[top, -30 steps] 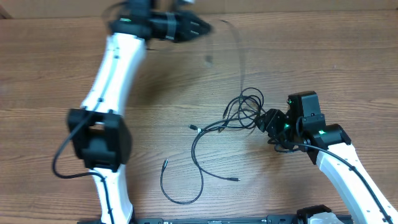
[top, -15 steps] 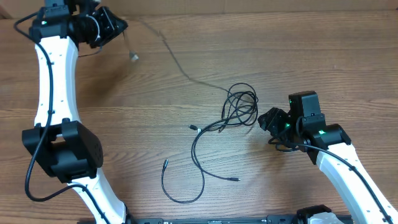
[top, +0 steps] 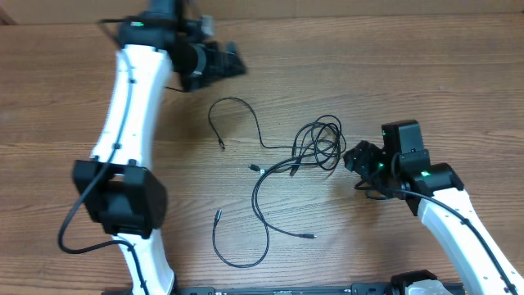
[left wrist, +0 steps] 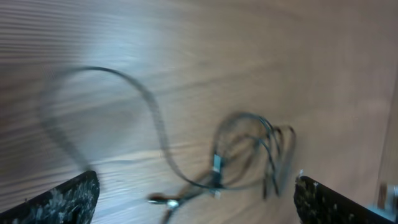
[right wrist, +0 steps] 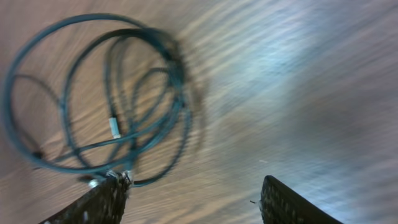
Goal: Untangle cables
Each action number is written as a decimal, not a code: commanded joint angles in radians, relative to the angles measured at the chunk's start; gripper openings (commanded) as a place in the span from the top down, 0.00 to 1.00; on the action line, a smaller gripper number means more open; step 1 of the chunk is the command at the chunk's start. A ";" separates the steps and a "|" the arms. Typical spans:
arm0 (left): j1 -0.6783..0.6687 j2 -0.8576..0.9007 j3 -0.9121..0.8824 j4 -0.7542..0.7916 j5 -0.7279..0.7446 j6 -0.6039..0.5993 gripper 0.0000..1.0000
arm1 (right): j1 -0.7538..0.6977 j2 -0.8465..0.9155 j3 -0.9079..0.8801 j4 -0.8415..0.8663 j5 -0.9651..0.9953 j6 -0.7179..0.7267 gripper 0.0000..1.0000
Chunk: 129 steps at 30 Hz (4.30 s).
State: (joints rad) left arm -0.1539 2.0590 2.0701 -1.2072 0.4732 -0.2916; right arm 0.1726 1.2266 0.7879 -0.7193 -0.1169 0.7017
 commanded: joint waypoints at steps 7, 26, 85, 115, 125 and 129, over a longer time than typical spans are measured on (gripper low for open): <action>-0.264 -0.006 -0.138 0.113 -0.035 0.031 0.01 | -0.185 -0.054 0.229 -0.189 0.079 -0.102 0.32; -0.476 -0.002 -0.568 0.681 -0.091 -0.029 0.48 | -0.214 -0.057 0.241 -0.293 0.070 -0.105 0.30; -0.159 -0.215 0.188 -0.148 -0.197 0.296 0.51 | -0.100 -0.057 0.241 0.011 -0.393 -0.367 0.20; -0.185 -0.215 -0.136 -0.085 -0.146 0.176 0.00 | -0.100 -0.057 0.240 -0.115 -0.276 -0.370 0.15; -0.334 -0.215 -0.381 0.255 -0.047 0.233 0.07 | -0.100 -0.057 0.240 -0.114 -0.276 -0.370 0.15; -0.389 -0.215 -0.470 0.365 -0.120 0.232 0.07 | -0.100 -0.057 0.240 -0.119 -0.275 -0.371 0.15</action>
State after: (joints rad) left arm -0.5049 1.8423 1.6711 -0.8890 0.3904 -0.0929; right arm 0.0719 1.1763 1.0134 -0.8379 -0.4007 0.3393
